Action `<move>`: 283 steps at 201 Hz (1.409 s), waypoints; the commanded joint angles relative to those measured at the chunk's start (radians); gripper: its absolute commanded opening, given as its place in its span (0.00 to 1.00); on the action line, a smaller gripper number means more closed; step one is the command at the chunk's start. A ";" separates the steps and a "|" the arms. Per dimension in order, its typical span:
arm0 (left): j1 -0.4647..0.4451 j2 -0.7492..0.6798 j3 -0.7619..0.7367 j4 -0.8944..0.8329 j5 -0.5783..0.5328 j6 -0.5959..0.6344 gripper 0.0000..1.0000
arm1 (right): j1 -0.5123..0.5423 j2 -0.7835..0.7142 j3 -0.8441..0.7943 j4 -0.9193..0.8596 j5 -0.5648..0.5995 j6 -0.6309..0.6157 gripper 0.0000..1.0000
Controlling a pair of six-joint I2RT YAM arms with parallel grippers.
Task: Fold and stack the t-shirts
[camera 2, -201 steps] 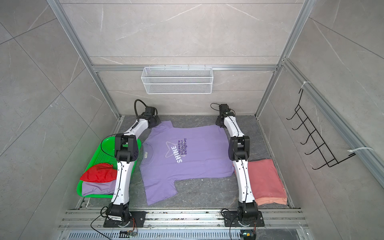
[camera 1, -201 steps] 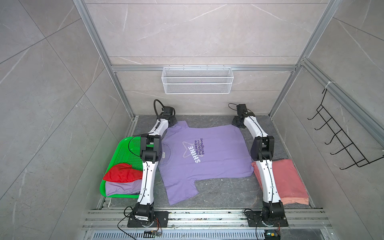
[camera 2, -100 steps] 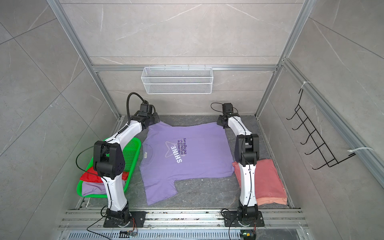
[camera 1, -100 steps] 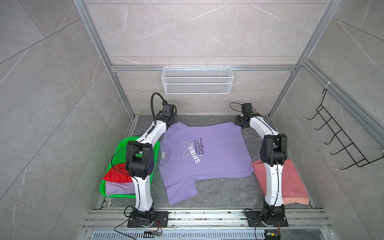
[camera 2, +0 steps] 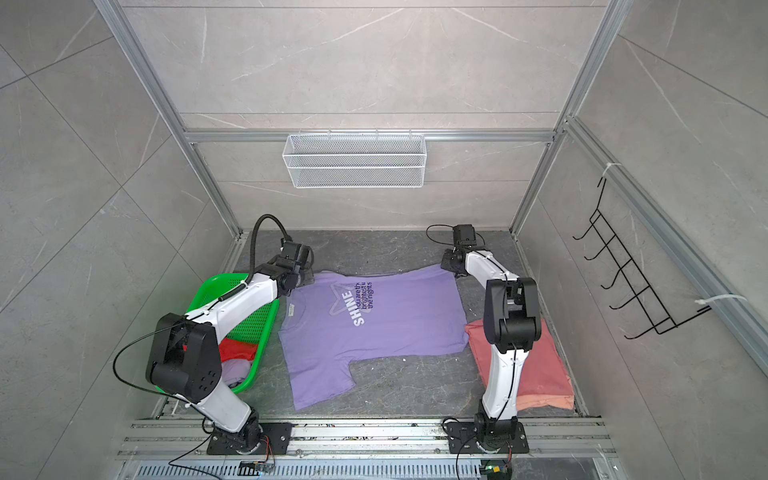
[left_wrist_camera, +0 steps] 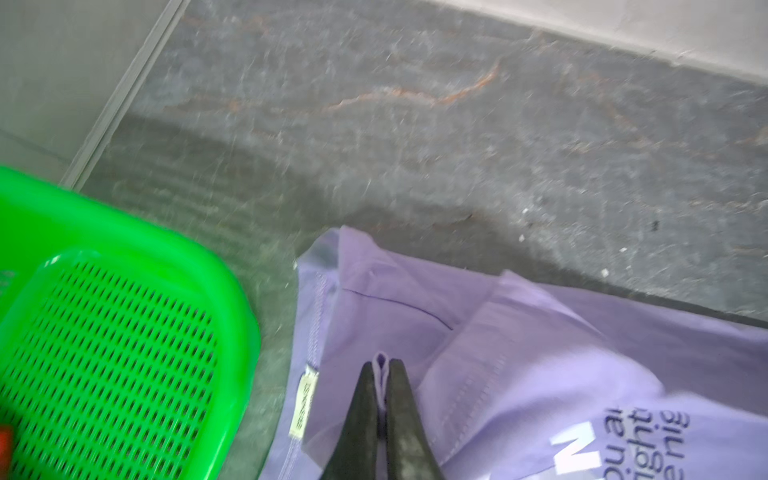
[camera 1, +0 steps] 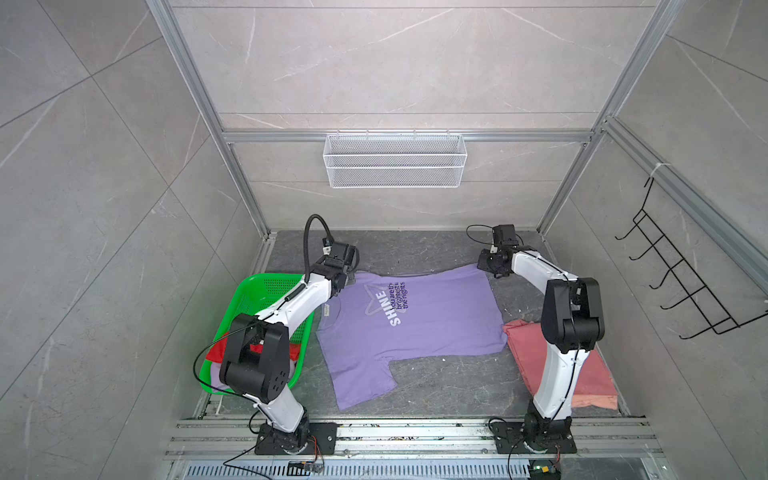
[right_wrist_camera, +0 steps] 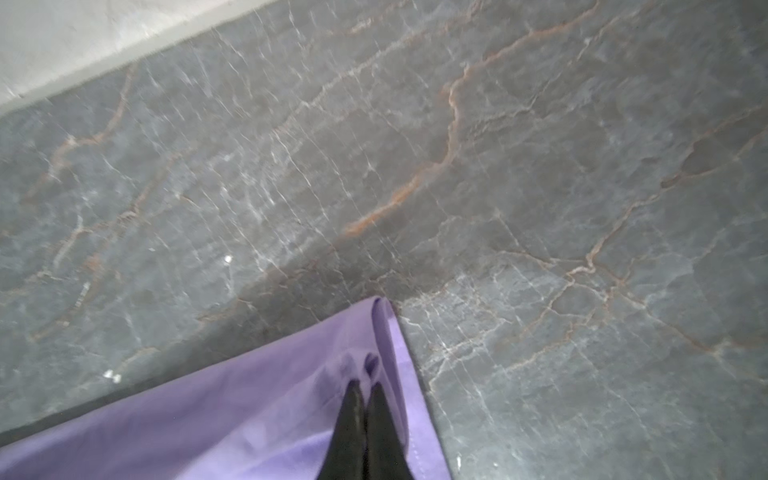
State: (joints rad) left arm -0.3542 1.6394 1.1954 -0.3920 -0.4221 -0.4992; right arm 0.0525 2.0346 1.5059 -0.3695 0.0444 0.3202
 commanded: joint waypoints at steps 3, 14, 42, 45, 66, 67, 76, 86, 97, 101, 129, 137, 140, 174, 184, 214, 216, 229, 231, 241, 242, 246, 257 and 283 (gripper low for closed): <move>-0.012 -0.052 -0.046 -0.015 -0.044 -0.057 0.00 | -0.004 -0.025 -0.055 0.027 -0.009 -0.020 0.00; -0.017 -0.063 -0.064 -0.024 -0.076 -0.069 0.00 | -0.005 -0.039 -0.081 0.034 -0.009 -0.018 0.00; -0.026 -0.094 -0.116 -0.030 -0.094 -0.107 0.00 | -0.005 -0.083 -0.145 0.049 -0.003 -0.031 0.00; -0.026 -0.097 -0.121 -0.030 -0.097 -0.110 0.00 | -0.005 -0.087 -0.149 0.049 -0.003 -0.033 0.00; -0.026 -0.110 -0.137 -0.033 -0.104 -0.115 0.00 | -0.005 -0.110 -0.167 0.052 -0.003 -0.039 0.00; -0.027 -0.111 -0.137 -0.033 -0.104 -0.115 0.00 | -0.005 -0.112 -0.168 0.052 -0.003 -0.040 0.00; -0.028 -0.115 -0.140 -0.033 -0.103 -0.112 0.00 | -0.004 -0.118 -0.170 0.052 -0.004 -0.042 0.00; -0.028 -0.119 -0.142 -0.034 -0.096 -0.106 0.00 | -0.005 -0.124 -0.171 0.048 -0.006 -0.044 0.00; -0.030 -0.126 -0.146 -0.039 -0.082 -0.098 0.00 | -0.005 -0.134 -0.179 0.045 -0.005 -0.049 0.00; -0.032 -0.128 -0.147 -0.042 -0.076 -0.094 0.00 | -0.005 -0.139 -0.183 0.042 0.002 -0.052 0.00; -0.082 -0.169 -0.144 -0.133 -0.101 -0.074 0.00 | -0.008 -0.207 -0.230 -0.008 0.070 -0.030 0.09; -0.102 -0.194 -0.139 -0.175 -0.114 -0.079 0.00 | -0.009 -0.254 -0.252 -0.022 0.073 -0.019 0.25; -0.110 -0.206 -0.136 -0.191 -0.118 -0.080 0.03 | -0.008 -0.273 -0.262 -0.027 0.072 -0.014 0.33; -0.158 -0.346 -0.118 -0.258 -0.102 -0.075 0.59 | -0.008 -0.446 -0.314 -0.054 0.084 0.031 0.76; -0.158 -0.366 -0.119 -0.236 -0.101 -0.070 0.61 | -0.008 -0.448 -0.295 -0.065 0.066 0.040 0.76; -0.153 -0.299 -0.091 -0.188 -0.055 -0.056 0.65 | -0.009 -0.383 -0.220 -0.075 -0.029 0.086 0.72; -0.153 -0.286 -0.086 -0.190 -0.033 -0.055 0.64 | -0.008 -0.380 -0.220 -0.072 -0.039 0.093 0.72; -0.153 -0.200 -0.044 -0.216 0.013 -0.076 0.63 | -0.008 -0.359 -0.223 -0.022 -0.104 0.127 0.70; -0.153 -0.184 -0.036 -0.222 0.017 -0.082 0.63 | -0.008 -0.356 -0.225 -0.013 -0.116 0.133 0.70; -0.153 -0.120 -0.009 -0.225 0.056 -0.103 0.61 | -0.008 -0.335 -0.232 0.044 -0.175 0.156 0.69; -0.153 -0.112 -0.006 -0.223 0.060 -0.106 0.61 | -0.008 -0.331 -0.232 0.050 -0.180 0.159 0.68; -0.154 -0.087 0.001 -0.217 0.075 -0.112 0.60 | -0.007 -0.320 -0.233 0.069 -0.203 0.166 0.68; -0.154 -0.024 0.014 -0.193 0.102 -0.138 0.60 | -0.007 -0.280 -0.220 0.095 -0.244 0.189 0.66; -0.152 0.119 0.060 -0.124 0.151 -0.173 0.60 | -0.006 -0.184 -0.172 0.101 -0.301 0.205 0.64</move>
State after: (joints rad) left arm -0.5098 1.6634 1.1938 -0.5625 -0.3470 -0.6163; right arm 0.0452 1.7687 1.2839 -0.3092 -0.1448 0.4751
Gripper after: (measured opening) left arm 0.602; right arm 0.644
